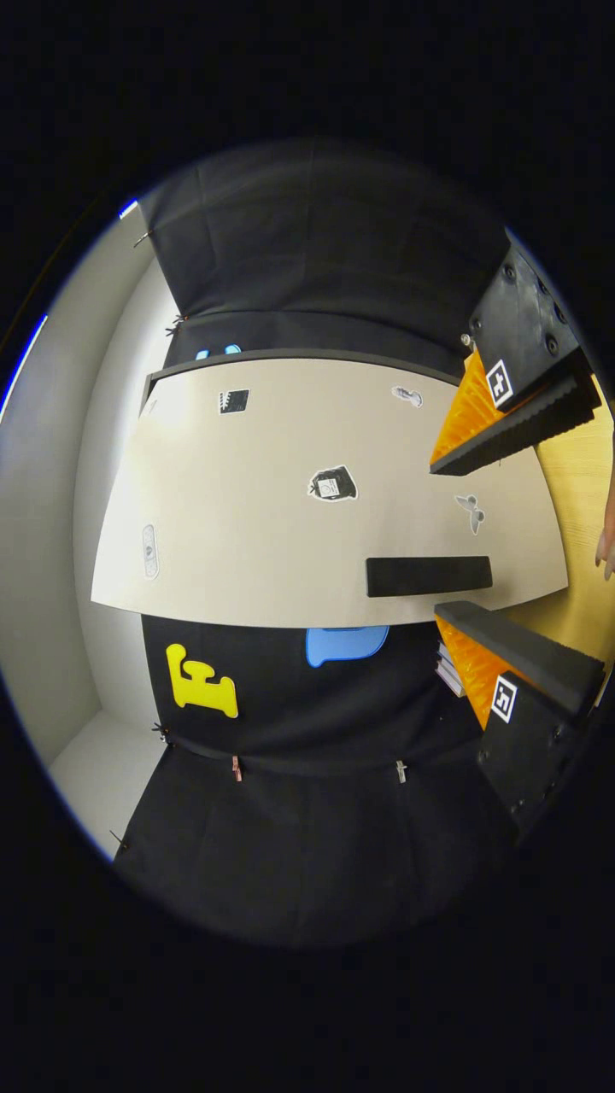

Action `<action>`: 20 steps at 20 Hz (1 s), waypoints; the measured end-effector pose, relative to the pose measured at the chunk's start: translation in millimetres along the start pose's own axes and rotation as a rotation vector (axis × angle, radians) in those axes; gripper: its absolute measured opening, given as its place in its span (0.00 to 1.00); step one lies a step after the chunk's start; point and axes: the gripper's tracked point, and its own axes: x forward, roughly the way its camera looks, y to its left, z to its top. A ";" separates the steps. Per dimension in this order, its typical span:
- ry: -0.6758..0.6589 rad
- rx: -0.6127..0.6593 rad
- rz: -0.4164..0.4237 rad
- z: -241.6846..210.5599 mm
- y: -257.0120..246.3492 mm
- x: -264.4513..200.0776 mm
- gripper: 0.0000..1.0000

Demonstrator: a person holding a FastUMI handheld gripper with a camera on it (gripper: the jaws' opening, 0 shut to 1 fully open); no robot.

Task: Open the shoe cabinet door, grab the shoes and put them into the shoe cabinet, then close the shoe cabinet door.

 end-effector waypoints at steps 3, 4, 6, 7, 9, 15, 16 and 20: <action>-0.002 -0.004 0.004 -1.9 -1.4 0.7 0.97; -0.002 -0.009 0.003 -2.4 -2.8 0.6 0.97; -0.006 -0.014 -0.002 -1.9 -5.7 0.1 0.97; -0.010 -0.014 -0.005 -0.9 -6.2 -0.8 0.97; -0.014 -0.009 -0.007 -1.6 -9.2 -0.3 0.97; -0.007 -0.009 -0.019 -5.5 -10.4 1.5 0.97; -0.009 -0.008 -0.020 -5.0 -9.7 2.6 0.97; -0.019 -0.012 -0.024 -4.7 -5.7 4.1 0.97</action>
